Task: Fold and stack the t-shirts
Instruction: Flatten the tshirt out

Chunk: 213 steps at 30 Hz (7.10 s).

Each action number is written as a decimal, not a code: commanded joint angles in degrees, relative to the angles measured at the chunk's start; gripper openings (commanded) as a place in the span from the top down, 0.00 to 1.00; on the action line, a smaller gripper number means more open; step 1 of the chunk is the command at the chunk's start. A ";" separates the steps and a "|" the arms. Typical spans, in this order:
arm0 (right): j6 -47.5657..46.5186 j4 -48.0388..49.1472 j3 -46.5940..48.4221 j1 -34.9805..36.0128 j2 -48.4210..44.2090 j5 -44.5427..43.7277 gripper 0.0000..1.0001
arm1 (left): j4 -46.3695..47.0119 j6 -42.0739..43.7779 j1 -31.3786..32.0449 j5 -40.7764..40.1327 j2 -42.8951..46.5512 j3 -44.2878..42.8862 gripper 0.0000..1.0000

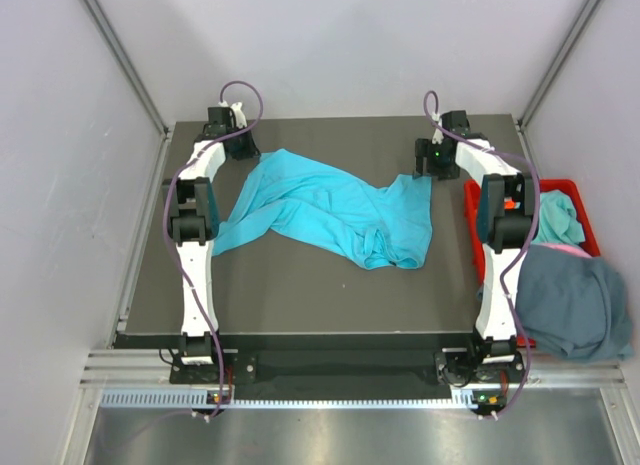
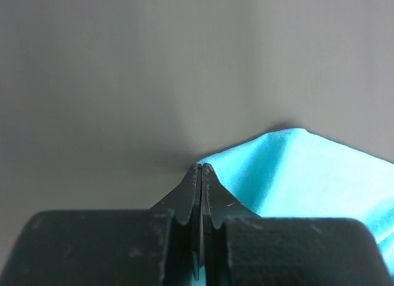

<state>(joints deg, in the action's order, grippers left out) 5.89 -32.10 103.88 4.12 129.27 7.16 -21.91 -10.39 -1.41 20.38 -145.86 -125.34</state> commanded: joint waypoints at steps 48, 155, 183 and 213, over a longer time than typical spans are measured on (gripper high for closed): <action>-2.20 -0.95 3.26 0.89 -16.87 0.57 1.00 | -5.34 4.60 -1.31 -0.61 22.03 5.45 0.68; -9.14 3.00 3.00 2.38 -56.48 -0.03 1.00 | -7.27 17.95 2.73 -14.49 73.96 21.10 1.00; -2.20 -2.18 24.09 -7.63 -72.14 9.63 1.00 | -17.90 20.23 2.82 -19.24 85.83 -0.78 1.00; -6.68 14.60 -9.84 -6.59 -43.17 6.73 1.00 | 4.76 23.58 1.85 -19.77 66.17 45.81 1.00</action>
<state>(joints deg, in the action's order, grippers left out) -0.40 -25.54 90.11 -3.01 82.46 16.45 -27.35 13.43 1.43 2.11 -75.24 -76.01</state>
